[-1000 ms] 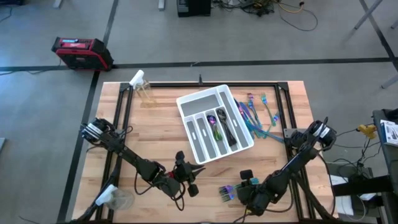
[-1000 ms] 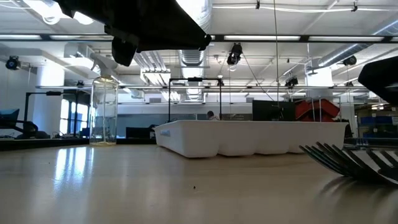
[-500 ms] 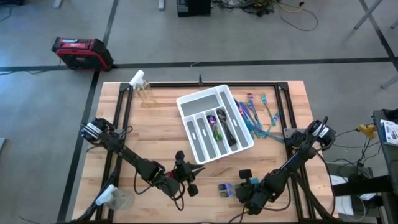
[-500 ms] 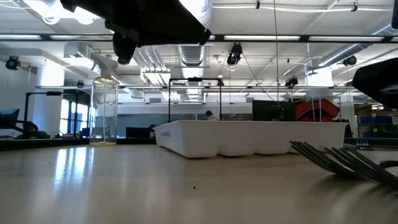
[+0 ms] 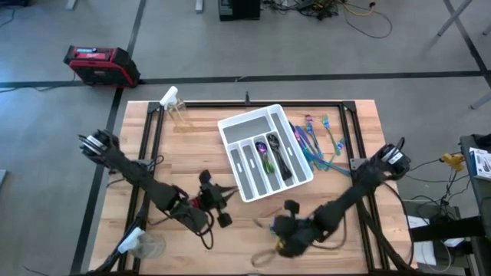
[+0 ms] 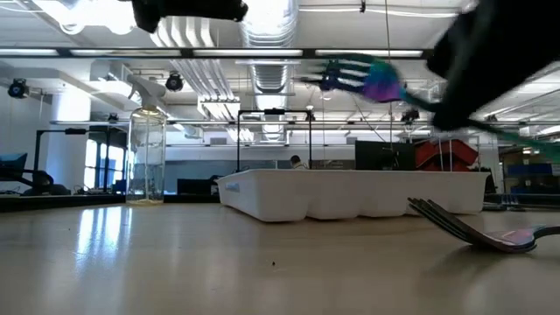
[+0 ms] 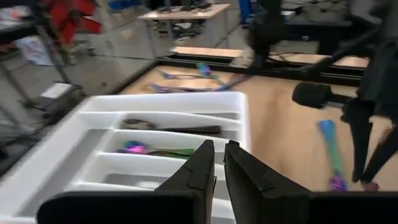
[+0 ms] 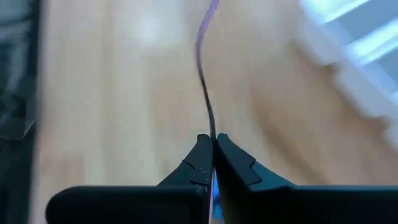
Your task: Sort silverware
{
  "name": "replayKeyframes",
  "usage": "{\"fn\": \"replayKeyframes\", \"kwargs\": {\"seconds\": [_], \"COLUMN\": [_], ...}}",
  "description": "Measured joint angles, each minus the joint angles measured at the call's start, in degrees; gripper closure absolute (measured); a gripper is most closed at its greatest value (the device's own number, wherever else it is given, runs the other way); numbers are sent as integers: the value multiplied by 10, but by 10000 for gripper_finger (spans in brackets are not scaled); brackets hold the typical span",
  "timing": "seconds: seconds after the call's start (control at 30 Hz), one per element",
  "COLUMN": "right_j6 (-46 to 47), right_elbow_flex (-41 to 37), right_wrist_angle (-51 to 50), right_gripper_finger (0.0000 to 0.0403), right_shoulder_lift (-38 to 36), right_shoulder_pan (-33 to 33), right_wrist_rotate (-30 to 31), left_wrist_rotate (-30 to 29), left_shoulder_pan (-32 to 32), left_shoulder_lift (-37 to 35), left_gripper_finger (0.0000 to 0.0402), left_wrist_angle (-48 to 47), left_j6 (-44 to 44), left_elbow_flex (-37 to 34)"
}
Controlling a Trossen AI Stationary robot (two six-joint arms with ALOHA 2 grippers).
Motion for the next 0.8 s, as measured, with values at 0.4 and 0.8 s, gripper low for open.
{"fn": "replayKeyframes", "kwargs": {"seconds": [0.4,0.8], "right_j6": [-38,-17], "right_elbow_flex": [34,58], "right_wrist_angle": [16,-35], "right_gripper_finger": [402,403], "right_shoulder_lift": [-1,-2], "right_shoulder_pan": [-202,-352], "right_wrist_rotate": [-4,-84], "left_wrist_rotate": [-33,-13], "left_shoulder_pan": [0,-1], "left_shoulder_lift": [-128,-101], "left_gripper_finger": [377,377], "left_wrist_angle": [-189,-219], "left_j6": [-61,-95], "left_elbow_flex": [0,-1]}}
